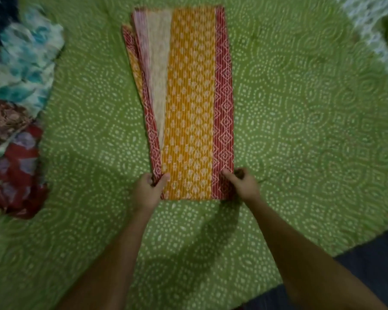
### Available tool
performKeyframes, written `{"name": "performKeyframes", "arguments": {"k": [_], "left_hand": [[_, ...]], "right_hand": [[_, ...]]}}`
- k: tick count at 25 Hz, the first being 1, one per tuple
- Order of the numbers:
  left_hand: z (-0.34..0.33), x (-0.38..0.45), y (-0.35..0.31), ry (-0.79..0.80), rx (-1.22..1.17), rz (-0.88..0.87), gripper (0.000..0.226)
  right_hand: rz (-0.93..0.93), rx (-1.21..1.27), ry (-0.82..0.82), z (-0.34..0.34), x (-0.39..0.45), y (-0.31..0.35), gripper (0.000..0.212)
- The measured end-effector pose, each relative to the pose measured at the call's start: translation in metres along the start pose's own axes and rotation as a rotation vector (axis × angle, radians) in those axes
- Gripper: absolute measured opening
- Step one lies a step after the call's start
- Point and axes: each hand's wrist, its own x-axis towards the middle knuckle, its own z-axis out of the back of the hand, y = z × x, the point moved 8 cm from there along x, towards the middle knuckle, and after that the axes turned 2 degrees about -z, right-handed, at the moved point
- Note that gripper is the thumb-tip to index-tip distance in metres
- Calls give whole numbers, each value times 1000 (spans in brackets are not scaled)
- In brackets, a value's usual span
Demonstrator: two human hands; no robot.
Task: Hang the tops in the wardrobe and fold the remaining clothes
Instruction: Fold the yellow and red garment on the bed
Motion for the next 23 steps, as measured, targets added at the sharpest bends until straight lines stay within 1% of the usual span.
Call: {"name": "performKeyframes", "arguments": {"k": [1,3,4,7,9,10,11,12,13,14,15,16,17,18,19,20,21,22,23], "left_hand": [[-9,10,0,112,0,36,29],[-20,24,4,328,-12,122,44],[-18,26,3,404,-28,129,50],[-12,0,9,582,-71,122,57],[-15,-41,40,626,28,189,54],[-18,-69,63,639,53,241,53],[-25,-98,84,667,26,277,51],[-29,-129,104,727,41,324,53],[-32,-159,111,781,45,350,62],[-32,-175,118,811,27,388,75],[-30,-180,116,813,-30,405,79],[-24,-171,111,735,-53,437,68],[-17,-149,105,606,-55,447,50],[-2,-123,92,451,-58,459,52],[8,-90,78,309,-104,463,61],[17,-59,59,205,-205,465,62],[19,-26,42,136,-334,461,57],[22,2,23,82,-404,441,52],[23,31,5,34,-412,432,46]], "right_hand": [[-46,14,63,-4,9,8,55],[-113,-38,143,-4,21,16,44],[-134,-46,179,-1,21,18,39],[-176,-9,360,6,0,6,34],[-250,-74,489,4,-35,-29,30],[-308,-169,537,3,-56,-55,33],[-361,-276,585,2,-74,-83,43],[-416,-444,635,0,-86,-117,54],[-456,-577,683,-2,-96,-139,60],[-580,-626,669,-1,-98,-159,56],[-616,-681,647,-1,-94,-163,45],[-590,-743,587,-2,-85,-157,37],[-550,-792,495,-1,-76,-141,34],[-453,-863,369,0,-61,-116,38],[-374,-987,275,0,-44,-84,41],[-290,-1138,194,-2,-29,-49,39],[-210,-1239,134,-6,-16,-12,35],[-159,-1306,81,-13,-4,17,34],[-121,-1340,33,-18,9,47,34]]}}
